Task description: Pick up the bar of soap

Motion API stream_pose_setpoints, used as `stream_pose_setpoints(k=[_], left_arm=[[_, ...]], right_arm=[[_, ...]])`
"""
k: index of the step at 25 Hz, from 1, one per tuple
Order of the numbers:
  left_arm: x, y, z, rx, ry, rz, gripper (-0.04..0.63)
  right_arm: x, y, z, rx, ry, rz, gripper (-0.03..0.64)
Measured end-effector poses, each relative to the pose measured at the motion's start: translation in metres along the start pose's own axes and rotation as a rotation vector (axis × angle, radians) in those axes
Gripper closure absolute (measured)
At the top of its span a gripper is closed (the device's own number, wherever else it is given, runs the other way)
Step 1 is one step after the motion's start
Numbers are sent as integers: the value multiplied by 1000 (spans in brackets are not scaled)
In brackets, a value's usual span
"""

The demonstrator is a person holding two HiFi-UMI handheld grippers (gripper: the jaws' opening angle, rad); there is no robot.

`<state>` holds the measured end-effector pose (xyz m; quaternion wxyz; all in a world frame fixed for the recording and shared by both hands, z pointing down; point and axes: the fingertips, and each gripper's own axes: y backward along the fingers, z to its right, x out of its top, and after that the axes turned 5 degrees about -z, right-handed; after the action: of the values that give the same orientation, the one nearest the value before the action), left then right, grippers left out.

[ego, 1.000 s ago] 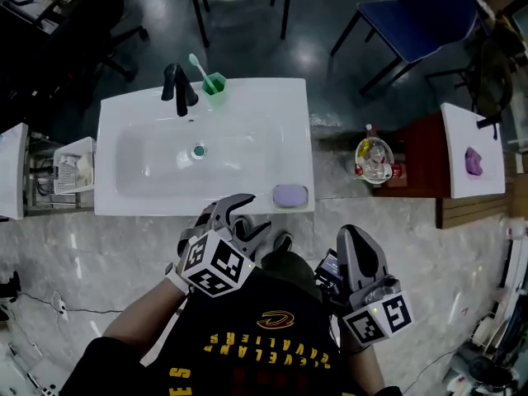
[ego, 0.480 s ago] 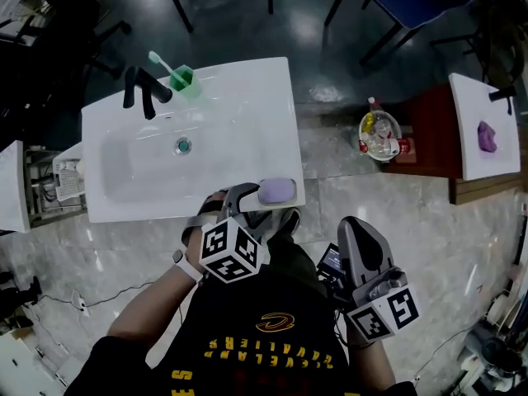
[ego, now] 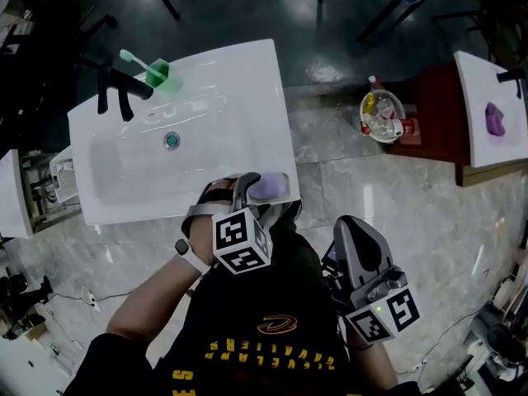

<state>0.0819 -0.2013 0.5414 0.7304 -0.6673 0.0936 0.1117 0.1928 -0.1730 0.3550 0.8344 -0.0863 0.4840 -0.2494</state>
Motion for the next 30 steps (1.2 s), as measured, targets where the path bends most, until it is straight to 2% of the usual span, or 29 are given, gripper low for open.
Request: stream_pose_setpoints(k=[14, 17, 25, 30], left_arm=[[-3, -22, -3, -47, -31, -65, 305], [-4, -25, -2, -60, -57, -86, 305], [-3, -34, -11, 27, -141, -123, 305], [-1, -34, -12, 50, -164, -133, 305]], right_arm=[[-5, -5, 7, 9, -56, 4, 600], [-5, -3, 11, 8, -71, 13, 600], [-8, 4, 18, 1, -110, 22, 600], [-8, 9, 23, -3, -125, 33, 600]])
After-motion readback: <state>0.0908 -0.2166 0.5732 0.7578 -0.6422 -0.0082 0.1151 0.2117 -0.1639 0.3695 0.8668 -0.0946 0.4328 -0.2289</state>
